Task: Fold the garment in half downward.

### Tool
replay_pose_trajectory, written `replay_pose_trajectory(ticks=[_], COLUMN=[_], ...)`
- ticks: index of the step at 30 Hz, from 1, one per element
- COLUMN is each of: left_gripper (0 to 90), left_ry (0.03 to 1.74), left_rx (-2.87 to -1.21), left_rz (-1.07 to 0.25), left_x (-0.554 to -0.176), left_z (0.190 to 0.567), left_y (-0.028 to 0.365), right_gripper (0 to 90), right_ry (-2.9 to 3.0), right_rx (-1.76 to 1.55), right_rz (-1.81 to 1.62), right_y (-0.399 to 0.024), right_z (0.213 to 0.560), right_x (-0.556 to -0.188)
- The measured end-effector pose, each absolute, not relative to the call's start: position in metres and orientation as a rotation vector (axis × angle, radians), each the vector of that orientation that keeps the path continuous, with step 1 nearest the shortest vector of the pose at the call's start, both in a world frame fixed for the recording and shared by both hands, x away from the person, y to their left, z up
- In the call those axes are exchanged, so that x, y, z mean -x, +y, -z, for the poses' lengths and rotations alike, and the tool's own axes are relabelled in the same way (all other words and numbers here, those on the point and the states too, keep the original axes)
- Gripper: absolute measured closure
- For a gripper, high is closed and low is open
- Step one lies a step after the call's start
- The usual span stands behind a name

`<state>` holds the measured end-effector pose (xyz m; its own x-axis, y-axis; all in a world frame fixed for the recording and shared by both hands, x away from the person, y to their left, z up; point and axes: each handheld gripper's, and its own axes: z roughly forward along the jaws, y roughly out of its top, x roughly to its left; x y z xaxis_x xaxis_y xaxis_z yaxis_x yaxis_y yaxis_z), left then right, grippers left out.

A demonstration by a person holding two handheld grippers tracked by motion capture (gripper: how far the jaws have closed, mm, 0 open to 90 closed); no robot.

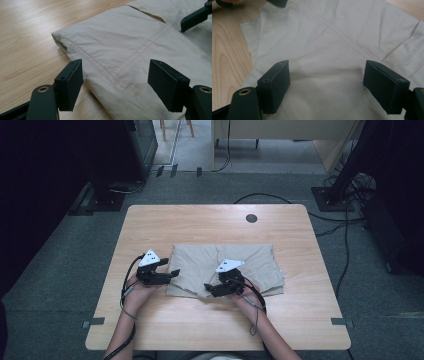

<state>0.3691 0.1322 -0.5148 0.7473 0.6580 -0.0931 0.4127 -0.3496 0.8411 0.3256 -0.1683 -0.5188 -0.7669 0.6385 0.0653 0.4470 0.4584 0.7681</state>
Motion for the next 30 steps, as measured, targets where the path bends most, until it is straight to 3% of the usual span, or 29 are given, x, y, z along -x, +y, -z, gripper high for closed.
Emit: replay_pose_trajectory(ticks=[30], left_gripper=[28.4], left_ry=[0.779], left_rx=[-2.004], left_rz=[-0.340], left_x=[-0.422], left_z=[0.506], left_y=[0.125], right_gripper=[19.1], right_ry=[2.514], right_rx=[-0.874], right_rz=[-1.147], right_y=[-0.168], right_z=[0.529], right_x=[-0.321])
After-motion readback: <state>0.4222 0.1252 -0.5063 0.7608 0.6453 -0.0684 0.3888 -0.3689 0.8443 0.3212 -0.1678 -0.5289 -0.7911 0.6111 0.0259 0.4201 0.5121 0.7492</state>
